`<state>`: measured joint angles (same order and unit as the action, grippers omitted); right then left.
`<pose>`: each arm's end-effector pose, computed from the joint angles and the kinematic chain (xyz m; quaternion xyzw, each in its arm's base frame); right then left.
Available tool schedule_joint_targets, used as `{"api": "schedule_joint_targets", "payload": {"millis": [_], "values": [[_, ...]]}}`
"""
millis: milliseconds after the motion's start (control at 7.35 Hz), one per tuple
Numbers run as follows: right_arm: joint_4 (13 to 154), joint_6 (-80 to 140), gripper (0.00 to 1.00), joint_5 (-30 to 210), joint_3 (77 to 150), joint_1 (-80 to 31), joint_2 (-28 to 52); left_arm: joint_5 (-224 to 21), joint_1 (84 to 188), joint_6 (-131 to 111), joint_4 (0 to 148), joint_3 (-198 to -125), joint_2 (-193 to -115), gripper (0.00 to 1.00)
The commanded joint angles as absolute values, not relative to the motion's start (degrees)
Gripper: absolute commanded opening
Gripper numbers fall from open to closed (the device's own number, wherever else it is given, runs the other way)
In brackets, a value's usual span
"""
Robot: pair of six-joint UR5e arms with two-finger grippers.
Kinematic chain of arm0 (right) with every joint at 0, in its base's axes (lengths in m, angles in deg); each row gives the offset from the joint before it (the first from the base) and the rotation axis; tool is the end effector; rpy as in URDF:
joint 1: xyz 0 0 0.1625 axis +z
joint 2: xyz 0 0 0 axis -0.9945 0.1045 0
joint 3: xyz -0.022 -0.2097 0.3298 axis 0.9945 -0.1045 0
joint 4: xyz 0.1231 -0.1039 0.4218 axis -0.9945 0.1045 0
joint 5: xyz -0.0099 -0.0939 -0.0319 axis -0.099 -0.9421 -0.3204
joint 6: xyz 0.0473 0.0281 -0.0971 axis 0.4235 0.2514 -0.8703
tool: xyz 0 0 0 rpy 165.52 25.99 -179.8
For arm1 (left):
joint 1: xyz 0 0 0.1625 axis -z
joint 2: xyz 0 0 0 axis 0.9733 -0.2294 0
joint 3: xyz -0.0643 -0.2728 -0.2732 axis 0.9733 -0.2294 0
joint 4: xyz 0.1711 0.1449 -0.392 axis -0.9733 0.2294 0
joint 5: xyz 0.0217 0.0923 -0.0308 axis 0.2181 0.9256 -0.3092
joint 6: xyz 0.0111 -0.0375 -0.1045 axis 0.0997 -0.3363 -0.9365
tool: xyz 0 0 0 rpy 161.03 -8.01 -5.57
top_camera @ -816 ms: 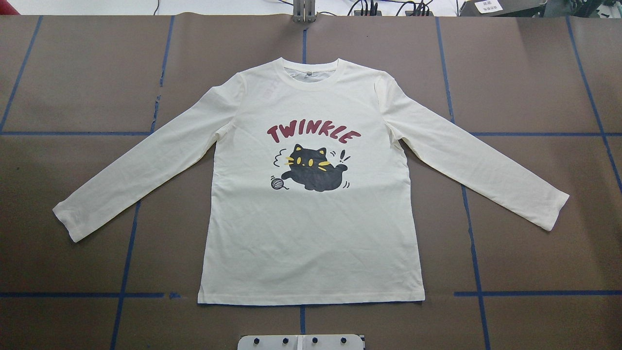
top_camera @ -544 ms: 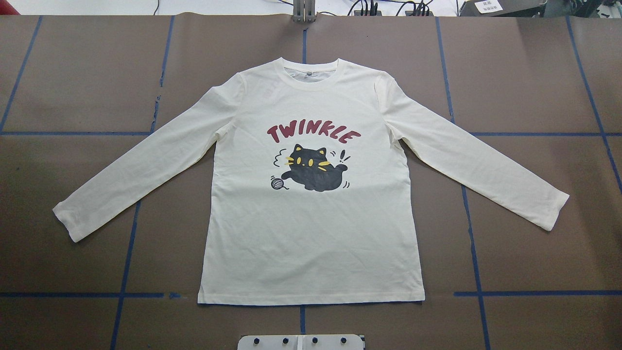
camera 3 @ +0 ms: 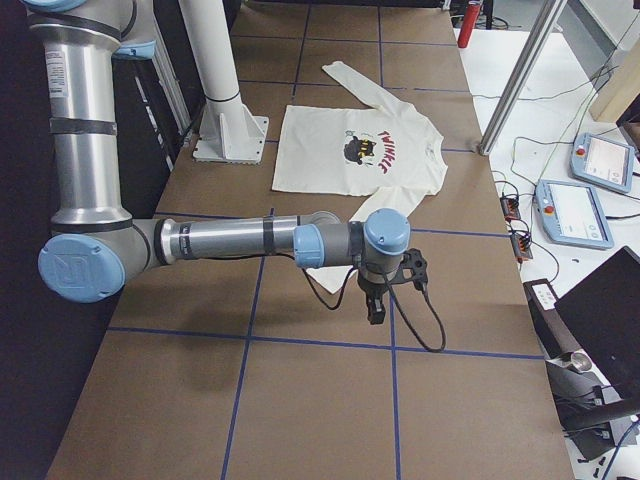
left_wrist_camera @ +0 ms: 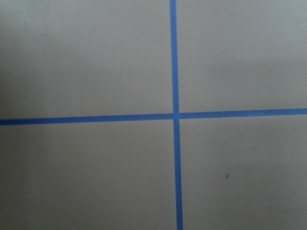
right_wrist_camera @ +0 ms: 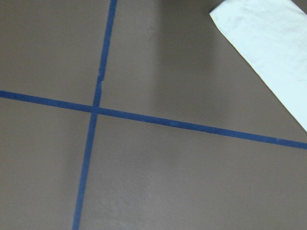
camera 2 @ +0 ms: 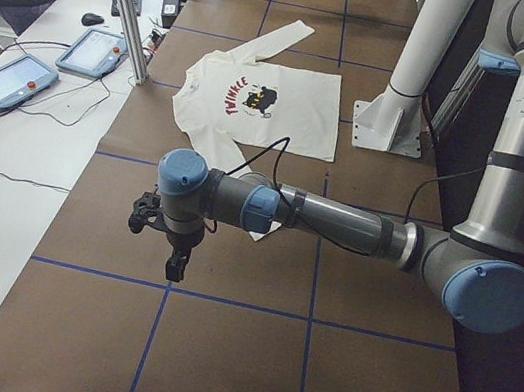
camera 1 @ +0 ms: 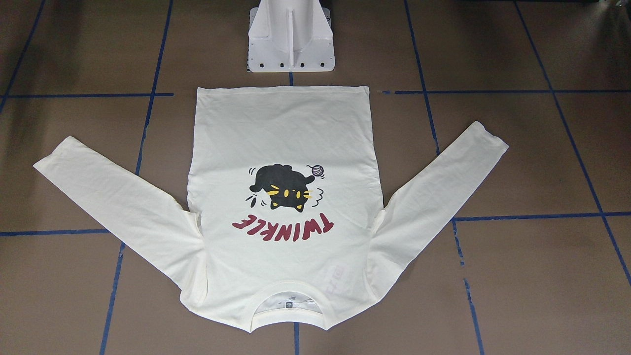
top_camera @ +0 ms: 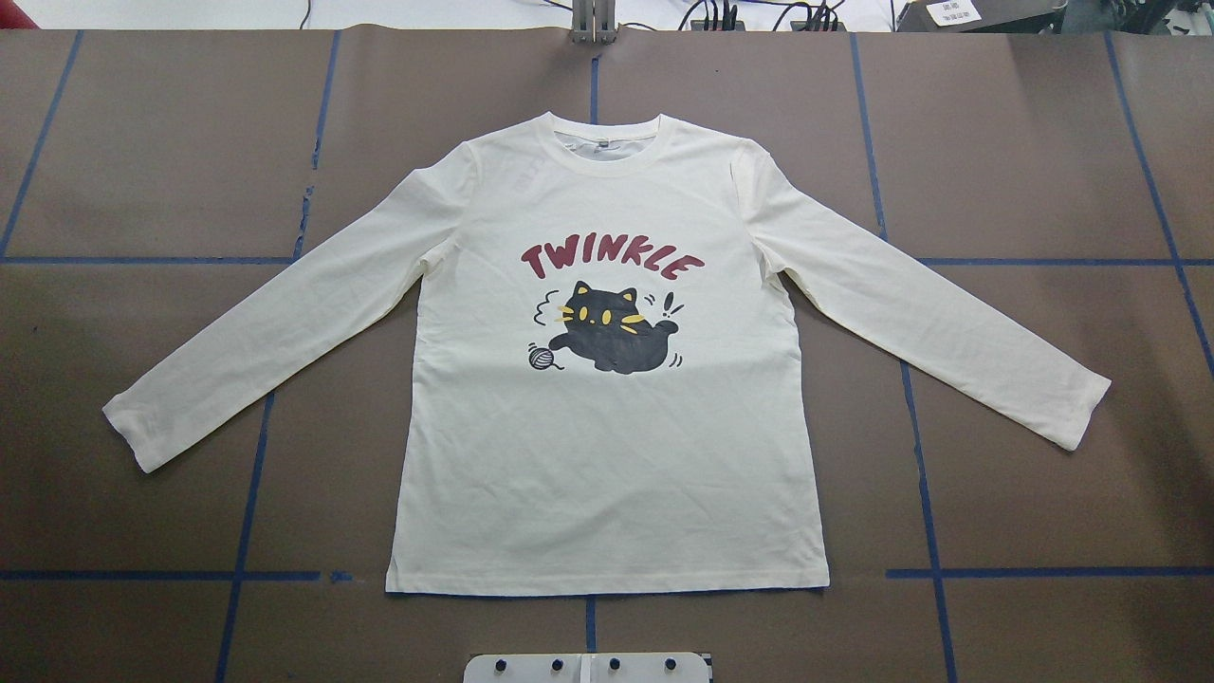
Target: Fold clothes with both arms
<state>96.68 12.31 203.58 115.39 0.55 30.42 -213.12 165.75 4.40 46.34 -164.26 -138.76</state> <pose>-0.0007 -0.5535 0.5642 0.0408 -0.3985 -0.0767 0.9130 -0.0472 -0.5678 0.5582 0.0555 0.3676 0.0288 0.9279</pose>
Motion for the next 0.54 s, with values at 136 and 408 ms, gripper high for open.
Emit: {"api": "schedule_joint_targets", "payload": {"millis": [136, 408], "values": [[83.68, 37.48, 1.0, 200.19, 118.83, -9.86, 34.49, -213.39, 164.9, 3.8, 54.83, -164.39, -139.28, 1.0], [62.03, 56.41, 1.0, 195.61, 118.32, -19.35, 41.54, -213.56, 164.72, 1.78, 55.9, -164.91, -140.41, 1.0]]}}
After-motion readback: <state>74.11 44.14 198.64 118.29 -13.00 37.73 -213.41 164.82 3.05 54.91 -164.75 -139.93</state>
